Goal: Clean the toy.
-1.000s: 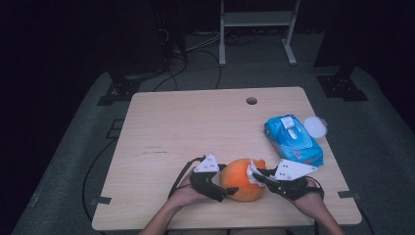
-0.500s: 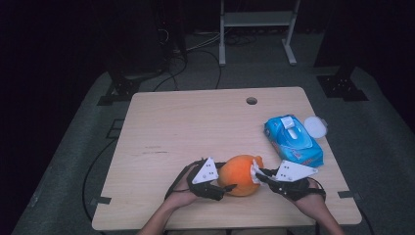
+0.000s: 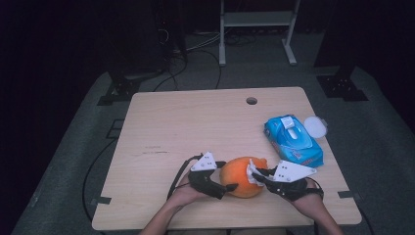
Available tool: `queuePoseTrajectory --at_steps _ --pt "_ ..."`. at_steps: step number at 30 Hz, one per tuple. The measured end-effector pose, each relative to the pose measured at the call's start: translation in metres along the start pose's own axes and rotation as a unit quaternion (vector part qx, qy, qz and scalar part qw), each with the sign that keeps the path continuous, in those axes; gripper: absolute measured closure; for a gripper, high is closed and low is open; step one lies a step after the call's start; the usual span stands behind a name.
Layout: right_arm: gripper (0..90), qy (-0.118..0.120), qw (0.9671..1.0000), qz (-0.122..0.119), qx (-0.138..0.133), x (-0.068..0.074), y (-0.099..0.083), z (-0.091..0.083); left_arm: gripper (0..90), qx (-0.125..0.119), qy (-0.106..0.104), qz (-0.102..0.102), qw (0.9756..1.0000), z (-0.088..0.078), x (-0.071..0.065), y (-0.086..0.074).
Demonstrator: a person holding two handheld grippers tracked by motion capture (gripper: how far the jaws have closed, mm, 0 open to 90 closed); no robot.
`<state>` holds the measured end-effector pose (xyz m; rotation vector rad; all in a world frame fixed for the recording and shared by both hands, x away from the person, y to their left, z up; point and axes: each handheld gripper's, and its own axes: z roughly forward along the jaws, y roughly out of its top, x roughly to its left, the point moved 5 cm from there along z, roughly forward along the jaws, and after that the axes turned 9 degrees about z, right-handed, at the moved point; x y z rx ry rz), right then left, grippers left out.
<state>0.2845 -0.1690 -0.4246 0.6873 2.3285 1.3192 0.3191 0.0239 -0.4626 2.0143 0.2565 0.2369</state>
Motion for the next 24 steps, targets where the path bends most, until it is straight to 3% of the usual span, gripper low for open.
queuePoseTrajectory --at_steps 2,4,6,9,11,13,15,17,22,24 --pt "79.3 0.003 0.9999 -0.008 -0.007 0.006 0.007 0.001 25.3 -0.003 0.010 0.026 0.9996 0.000 -0.006 0.004" --pt "79.3 0.014 0.9996 -0.019 -0.013 0.015 0.014 0.003 28.2 0.007 0.021 0.061 0.9979 0.002 -0.012 0.007" --pt "79.3 0.019 0.9994 -0.027 -0.012 0.020 0.017 0.004 29.1 0.015 0.029 0.082 0.9961 0.002 -0.017 0.008" --pt "79.4 0.018 0.9995 -0.025 -0.010 0.014 0.013 0.000 29.1 0.016 0.029 0.085 0.9959 0.001 -0.017 0.008" --pt "79.4 0.003 0.9997 -0.024 -0.006 0.007 0.009 -0.004 28.7 0.017 0.028 0.084 0.9959 0.000 -0.017 0.007" --pt "79.4 -0.014 0.9998 -0.012 -0.002 -0.003 0.003 -0.010 28.3 0.015 0.028 0.081 0.9962 0.001 -0.016 0.007" --pt "79.4 -0.015 0.9999 -0.001 -0.003 -0.005 0.002 -0.012 28.0 0.017 0.030 0.082 0.9960 0.002 -0.017 0.008" --pt "79.4 -0.017 0.9998 -0.010 -0.002 0.000 0.004 -0.009 27.7 0.022 0.036 0.094 0.9947 0.004 -0.021 0.011" --pt "79.3 0.017 0.9993 -0.029 -0.012 0.021 0.017 0.002 27.7 0.033 0.042 0.123 0.9909 0.005 -0.027 0.012" --pt "79.4 0.020 0.9990 -0.038 -0.011 0.023 0.018 0.002 27.7 0.030 0.041 0.122 0.9912 0.005 -0.027 0.011"
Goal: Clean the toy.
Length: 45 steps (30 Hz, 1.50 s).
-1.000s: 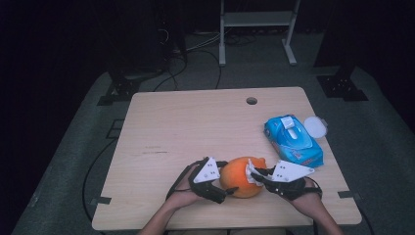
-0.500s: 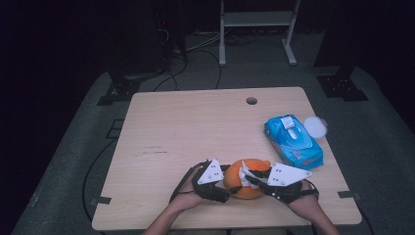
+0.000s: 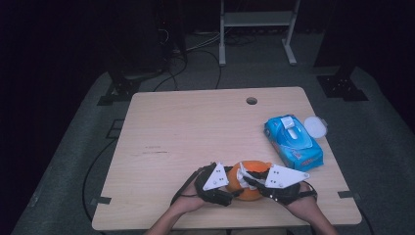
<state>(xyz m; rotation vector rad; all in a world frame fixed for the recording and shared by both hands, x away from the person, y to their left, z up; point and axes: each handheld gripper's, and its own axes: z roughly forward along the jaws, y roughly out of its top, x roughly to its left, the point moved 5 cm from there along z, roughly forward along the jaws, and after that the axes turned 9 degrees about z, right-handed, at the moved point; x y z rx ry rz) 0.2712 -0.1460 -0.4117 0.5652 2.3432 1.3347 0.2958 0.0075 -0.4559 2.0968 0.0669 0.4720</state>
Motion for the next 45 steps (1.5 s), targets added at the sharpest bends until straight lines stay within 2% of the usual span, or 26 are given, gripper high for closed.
queuePoseTrajectory --at_steps 2,5,8,10,15,17,20,23,26,29,31,32,35,37,39,42,45 --pt "79.4 -0.002 1.0000 0.006 0.002 -0.004 -0.002 -0.003 27.8 -0.004 -0.001 -0.006 1.0000 0.000 0.001 -0.001" --pt "79.4 -0.033 0.9993 0.014 0.008 -0.019 -0.009 -0.013 27.7 -0.007 -0.002 -0.012 0.9999 0.000 0.002 -0.002" --pt "79.4 -0.039 0.9987 0.031 0.008 -0.026 -0.012 -0.017 27.5 -0.010 0.003 -0.010 0.9999 0.001 0.001 0.001" --pt "79.4 -0.038 0.9990 0.023 0.008 -0.021 -0.010 -0.013 27.4 -0.005 0.005 -0.003 1.0000 0.002 -0.001 0.004" --pt "79.4 0.009 0.9997 0.022 -0.008 -0.001 0.002 0.001 27.4 0.003 0.012 0.025 0.9996 0.005 -0.010 0.010" --pt "79.4 0.008 0.9999 0.012 -0.003 0.003 0.004 0.004 27.5 0.001 0.013 0.025 0.9996 0.004 -0.010 0.009" --pt "79.5 -0.001 0.9998 0.020 -0.004 -0.004 0.003 -0.001 27.6 -0.002 0.011 0.020 0.9997 0.004 -0.008 0.008" --pt "79.5 -0.030 0.9992 0.026 0.002 -0.019 -0.003 -0.009 27.6 -0.003 0.009 0.018 0.9998 0.004 -0.007 0.007" --pt "79.5 -0.039 0.9981 0.047 0.001 -0.029 -0.008 -0.016 27.5 -0.006 0.009 0.017 0.9998 0.005 -0.007 0.008" --pt "79.5 -0.036 0.9985 0.042 0.003 -0.022 -0.005 -0.011 27.0 0.000 0.012 0.025 0.9996 0.006 -0.010 0.011" --pt "79.5 -0.022 0.9991 0.038 -0.001 -0.012 -0.001 -0.004 26.9 0.005 0.014 0.035 0.9993 0.007 -0.013 0.011" --pt "79.5 -0.016 0.9995 0.026 -0.001 -0.006 0.002 0.000 26.9 0.007 0.014 0.039 0.9991 0.007 -0.013 0.011" --pt "79.5 -0.017 0.9997 0.017 0.003 -0.001 0.005 0.004 27.2 0.005 0.014 0.035 0.9993 0.006 -0.012 0.010" --pt "79.5 -0.023 0.9994 0.025 0.001 -0.008 0.004 0.001 27.3 0.003 0.012 0.034 0.9993 0.005 -0.011 0.009" --pt "79.6 -0.041 0.9984 0.039 0.001 -0.019 0.000 -0.005 27.3 0.002 0.010 0.031 0.9995 0.005 -0.010 0.007" --pt "79.5 -0.057 0.9965 0.060 0.013 -0.037 -0.011 -0.016 27.4 0.002 0.007 0.024 0.9997 0.004 -0.007 0.004" --pt "79.6 -0.059 0.9957 0.069 0.017 -0.041 -0.017 -0.022 27.4 -0.002 0.006 0.012 0.9999 0.005 -0.005 0.004"
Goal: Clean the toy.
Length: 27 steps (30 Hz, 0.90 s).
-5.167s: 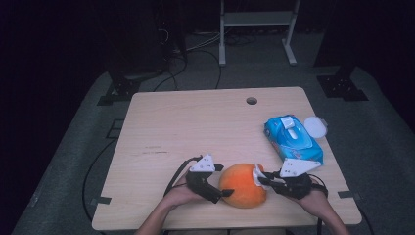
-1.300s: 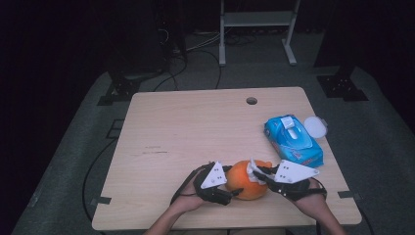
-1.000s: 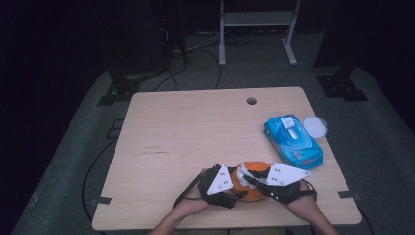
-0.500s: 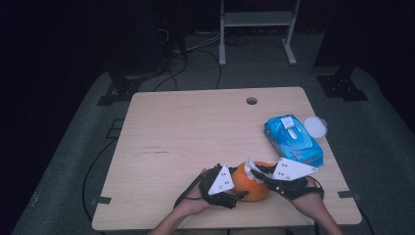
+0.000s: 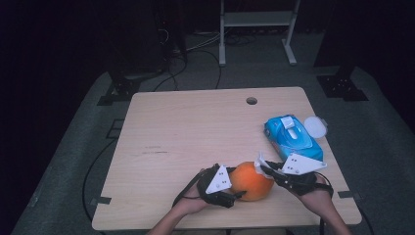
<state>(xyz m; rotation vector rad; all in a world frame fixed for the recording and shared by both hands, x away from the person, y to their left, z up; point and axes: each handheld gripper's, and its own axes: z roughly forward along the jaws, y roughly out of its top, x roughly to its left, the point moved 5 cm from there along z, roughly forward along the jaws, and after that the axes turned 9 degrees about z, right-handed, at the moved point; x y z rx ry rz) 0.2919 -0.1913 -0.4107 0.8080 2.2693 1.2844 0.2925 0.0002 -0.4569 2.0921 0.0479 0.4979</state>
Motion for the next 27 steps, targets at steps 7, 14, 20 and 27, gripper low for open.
queuePoseTrajectory --at_steps 7,14,20,27 --pt "79.4 0.053 0.9981 -0.028 -0.011 0.035 0.009 0.011 26.7 0.008 -0.005 -0.029 0.9995 0.001 0.006 -0.005" --pt "79.5 0.020 0.9989 -0.041 0.005 0.021 0.004 0.010 27.4 0.007 -0.014 -0.057 0.9982 -0.004 0.013 -0.018" --pt "79.5 0.000 0.9997 -0.019 0.017 0.005 -0.010 0.007 16.6 -0.005 -0.019 -0.063 0.9978 -0.004 0.015 -0.015" --pt "79.4 0.036 0.9987 -0.035 0.001 0.031 0.001 0.016 20.3 -0.029 -0.014 -0.050 0.9982 -0.005 0.012 -0.008"
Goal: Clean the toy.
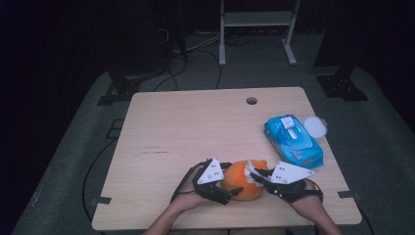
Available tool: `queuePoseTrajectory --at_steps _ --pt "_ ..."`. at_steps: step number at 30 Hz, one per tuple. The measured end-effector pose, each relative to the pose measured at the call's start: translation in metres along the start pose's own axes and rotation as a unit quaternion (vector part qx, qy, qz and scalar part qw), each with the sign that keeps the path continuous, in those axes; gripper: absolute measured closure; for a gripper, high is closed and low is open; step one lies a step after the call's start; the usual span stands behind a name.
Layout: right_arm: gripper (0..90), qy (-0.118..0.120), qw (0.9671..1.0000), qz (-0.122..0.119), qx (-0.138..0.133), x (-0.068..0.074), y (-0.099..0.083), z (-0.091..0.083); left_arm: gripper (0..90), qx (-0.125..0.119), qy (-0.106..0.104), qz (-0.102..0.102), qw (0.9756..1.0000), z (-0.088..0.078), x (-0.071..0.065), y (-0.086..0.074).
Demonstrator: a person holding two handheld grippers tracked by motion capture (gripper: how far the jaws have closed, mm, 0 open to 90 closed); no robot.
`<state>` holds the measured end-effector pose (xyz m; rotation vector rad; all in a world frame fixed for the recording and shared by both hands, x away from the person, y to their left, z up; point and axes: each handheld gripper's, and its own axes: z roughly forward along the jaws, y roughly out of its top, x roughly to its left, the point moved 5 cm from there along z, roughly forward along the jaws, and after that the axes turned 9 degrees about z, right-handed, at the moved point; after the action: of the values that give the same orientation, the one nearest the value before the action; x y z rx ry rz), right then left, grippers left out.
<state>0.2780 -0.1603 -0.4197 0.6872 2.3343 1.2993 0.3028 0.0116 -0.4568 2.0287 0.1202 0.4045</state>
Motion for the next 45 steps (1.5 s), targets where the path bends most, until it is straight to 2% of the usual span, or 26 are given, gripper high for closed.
queuePoseTrajectory --at_steps 1,3,5,6,9,10,14,16,17,19,21,24,26,28,31,33,36,38,41,43,45 --pt "79.4 0.014 0.9999 -0.009 -0.002 0.009 0.003 0.005 21.8 0.003 0.000 0.000 1.0000 0.000 0.000 -0.002" --pt "79.4 0.021 0.9992 -0.033 0.005 0.020 0.006 0.013 24.1 0.011 0.001 0.005 0.9999 -0.001 0.001 -0.005" --pt "79.5 0.016 0.9989 -0.044 0.009 0.021 0.008 0.015 26.1 0.011 0.002 0.006 0.9999 -0.003 0.002 -0.008" --pt "79.5 0.016 0.9991 -0.039 0.008 0.019 0.008 0.014 26.6 0.014 0.003 0.003 0.9999 -0.004 0.004 -0.009" --pt "79.5 -0.007 0.9997 -0.022 0.011 0.001 0.001 0.007 27.0 0.016 0.004 -0.007 0.9998 -0.005 0.007 -0.013" --pt "79.5 -0.015 0.9998 -0.009 0.012 -0.008 -0.004 0.003 27.0 0.016 0.004 -0.010 0.9998 -0.005 0.008 -0.013" --pt "79.5 -0.036 0.9991 0.011 0.020 -0.022 -0.014 -0.005 27.2 0.017 0.003 -0.018 0.9997 -0.005 0.010 -0.016" --pt "79.5 -0.034 0.9992 0.011 0.020 -0.018 -0.014 -0.004 27.1 0.020 0.002 -0.020 0.9996 -0.005 0.011 -0.015" --pt "79.5 -0.034 0.9992 0.002 0.020 -0.014 -0.013 -0.001 25.5 0.021 -0.003 -0.027 0.9994 -0.005 0.011 -0.013" --pt "79.5 -0.032 0.9993 -0.008 0.019 -0.009 -0.010 0.003 18.7 0.024 -0.011 -0.033 0.9991 -0.006 0.011 -0.008" --pt "79.4 -0.023 0.9996 -0.011 0.014 -0.002 -0.006 0.006 17.8 0.025 -0.010 -0.022 0.9994 -0.005 0.009 -0.006" --pt "79.4 -0.005 0.9997 -0.021 0.010 0.007 -0.003 0.010 23.4 0.031 -0.004 -0.010 0.9995 -0.005 0.010 -0.010" --pt "79.4 -0.002 0.9997 -0.023 0.011 0.007 -0.003 0.010 25.6 0.029 -0.001 -0.015 0.9995 -0.007 0.012 -0.012" --pt "79.4 -0.002 0.9998 -0.014 0.012 0.000 -0.005 0.008 27.1 0.031 0.003 -0.017 0.9994 -0.008 0.014 -0.013" --pt "79.5 -0.024 0.9995 -0.008 0.021 -0.012 -0.012 0.005 27.3 0.029 0.004 -0.033 0.9990 -0.008 0.016 -0.015" --pt "79.5 -0.030 0.9993 0.003 0.023 -0.015 -0.016 0.003 27.3 0.029 0.003 -0.030 0.9991 -0.007 0.016 -0.015" --pt "79.5 -0.025 0.9995 -0.009 0.020 -0.007 -0.011 0.006 27.2 0.029 0.006 -0.022 0.9993 -0.003 0.012 -0.012" --pt "79.4 0.007 0.9998 -0.016 0.010 0.008 -0.003 0.013 27.2 0.030 0.002 -0.004 0.9995 -0.002 0.008 -0.010" --pt "79.5 0.012 0.9986 -0.050 0.015 0.022 0.003 0.019 27.9 0.032 0.001 0.007 0.9995 -0.003 0.005 -0.009" --pt "79.5 0.004 0.9988 -0.048 0.013 0.019 0.004 0.018 29.2 0.031 -0.001 0.002 0.9995 -0.004 0.007 -0.012" --pt "79.5 -0.014 0.9992 -0.035 0.013 0.007 0.001 0.014 29.5 0.027 -0.002 -0.005 0.9996 -0.005 0.009 -0.015"
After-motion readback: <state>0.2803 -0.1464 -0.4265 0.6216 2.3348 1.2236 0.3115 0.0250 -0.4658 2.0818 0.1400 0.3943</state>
